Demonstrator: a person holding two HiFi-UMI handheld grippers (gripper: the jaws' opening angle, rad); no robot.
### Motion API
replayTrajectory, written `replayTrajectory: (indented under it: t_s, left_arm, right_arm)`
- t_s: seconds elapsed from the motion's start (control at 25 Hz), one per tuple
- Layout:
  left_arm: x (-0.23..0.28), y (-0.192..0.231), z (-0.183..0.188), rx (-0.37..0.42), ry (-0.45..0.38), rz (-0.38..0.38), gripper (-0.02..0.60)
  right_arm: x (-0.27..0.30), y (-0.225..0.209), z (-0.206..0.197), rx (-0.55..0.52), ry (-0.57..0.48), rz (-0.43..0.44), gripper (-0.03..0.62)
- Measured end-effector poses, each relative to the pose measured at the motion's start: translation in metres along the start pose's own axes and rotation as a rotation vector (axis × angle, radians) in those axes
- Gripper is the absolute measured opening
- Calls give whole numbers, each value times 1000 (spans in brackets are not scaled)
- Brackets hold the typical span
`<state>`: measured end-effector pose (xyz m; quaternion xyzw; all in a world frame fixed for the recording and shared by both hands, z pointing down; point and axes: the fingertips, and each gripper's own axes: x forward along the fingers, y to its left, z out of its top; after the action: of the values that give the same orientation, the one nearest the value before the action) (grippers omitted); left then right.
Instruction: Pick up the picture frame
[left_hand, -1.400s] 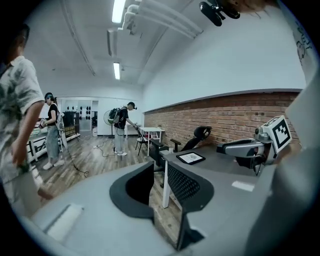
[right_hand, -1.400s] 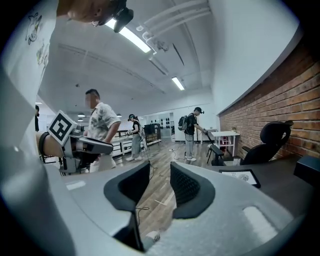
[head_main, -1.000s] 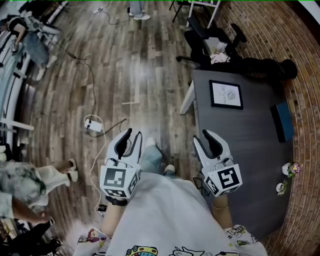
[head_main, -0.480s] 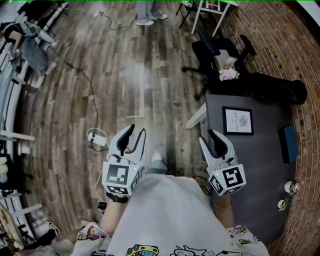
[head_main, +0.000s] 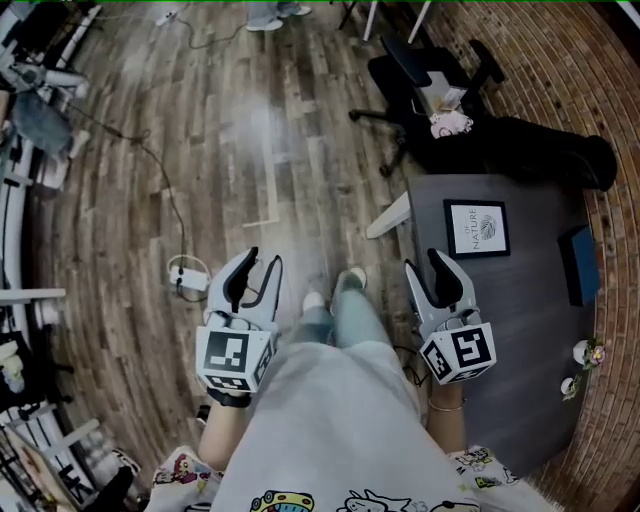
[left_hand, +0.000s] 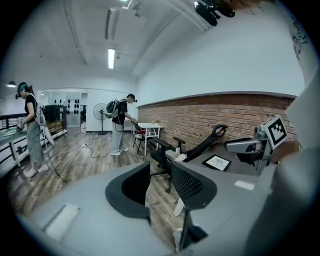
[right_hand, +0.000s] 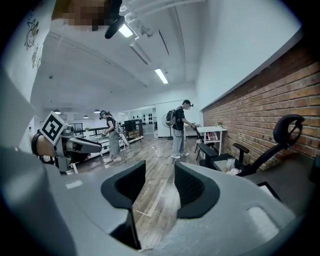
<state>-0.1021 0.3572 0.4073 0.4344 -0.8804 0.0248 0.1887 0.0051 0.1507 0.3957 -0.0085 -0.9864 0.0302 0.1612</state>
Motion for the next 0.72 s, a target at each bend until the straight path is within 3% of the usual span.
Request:
replayTrajectory:
  t_s: [0.36, 0.72]
  left_arm:
    - [77, -8, 24, 40, 7, -71, 137]
    - [199, -42, 97, 136, -30, -248, 138]
  right_arm:
    - [23, -75, 2, 63, -19, -106, 190]
    - [36, -174, 29, 161, -102, -305, 192]
